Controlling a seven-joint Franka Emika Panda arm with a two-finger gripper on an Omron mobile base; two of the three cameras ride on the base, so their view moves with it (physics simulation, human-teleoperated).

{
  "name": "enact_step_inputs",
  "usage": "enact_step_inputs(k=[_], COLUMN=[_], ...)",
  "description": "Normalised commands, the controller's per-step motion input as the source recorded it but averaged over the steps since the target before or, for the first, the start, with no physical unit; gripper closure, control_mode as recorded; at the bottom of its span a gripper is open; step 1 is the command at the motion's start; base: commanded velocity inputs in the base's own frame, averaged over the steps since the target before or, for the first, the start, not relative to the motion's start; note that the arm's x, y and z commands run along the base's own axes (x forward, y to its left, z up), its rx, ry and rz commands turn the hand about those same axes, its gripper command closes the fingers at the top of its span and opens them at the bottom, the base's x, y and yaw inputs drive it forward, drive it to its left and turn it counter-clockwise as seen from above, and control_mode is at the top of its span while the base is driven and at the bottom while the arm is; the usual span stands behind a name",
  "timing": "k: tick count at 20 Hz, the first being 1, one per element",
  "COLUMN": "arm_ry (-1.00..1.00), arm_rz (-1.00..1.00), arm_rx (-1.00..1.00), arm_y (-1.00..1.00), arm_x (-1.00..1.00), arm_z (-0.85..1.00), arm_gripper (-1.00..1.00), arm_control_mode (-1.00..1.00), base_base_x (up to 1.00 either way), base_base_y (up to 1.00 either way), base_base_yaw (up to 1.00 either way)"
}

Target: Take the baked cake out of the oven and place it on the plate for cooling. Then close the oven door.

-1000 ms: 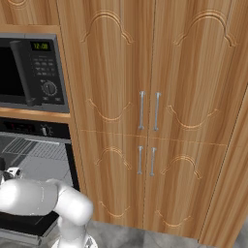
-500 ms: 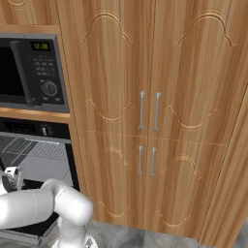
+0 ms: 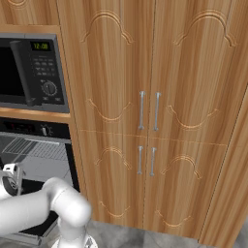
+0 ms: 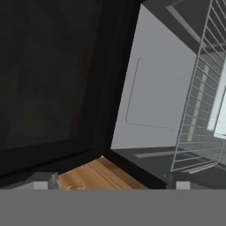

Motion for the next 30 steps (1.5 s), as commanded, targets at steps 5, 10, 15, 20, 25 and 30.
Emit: enact_step_inputs(k=[5, 10, 15, 20, 25, 30], arm_ry=[-0.03, -0.02, -0.04, -0.02, 0.00, -0.02], arm_rz=[0.00, 0.00, 0.00, 0.00, -0.01, 0.00], arm_rx=[0.00, 0.00, 0.00, 0.00, -0.01, -0.07], arm_y=[0.39, 0.20, -0.02, -0.04, -0.12, -0.10], arm_x=[0.40, 0.46, 0.46, 0.43, 0.42, 0.30], arm_z=[-0.01, 0.01, 0.00, -0.07, -0.15, -0.22], arm_gripper=[-1.00, -1.00, -1.00, -1.00, -1.00, -1.00], arm_control_mode=[-1.00, -1.00, -1.00, -1.00, -1.00, -1.00], base_base_x=[0.00, 0.00, 0.00, 0.00, 0.00, 0.00], base_base_y=[0.00, 0.00, 0.00, 0.00, 0.00, 0.00], base_base_yaw=[0.00, 0.00, 0.00, 0.00, 0.00, 0.00])
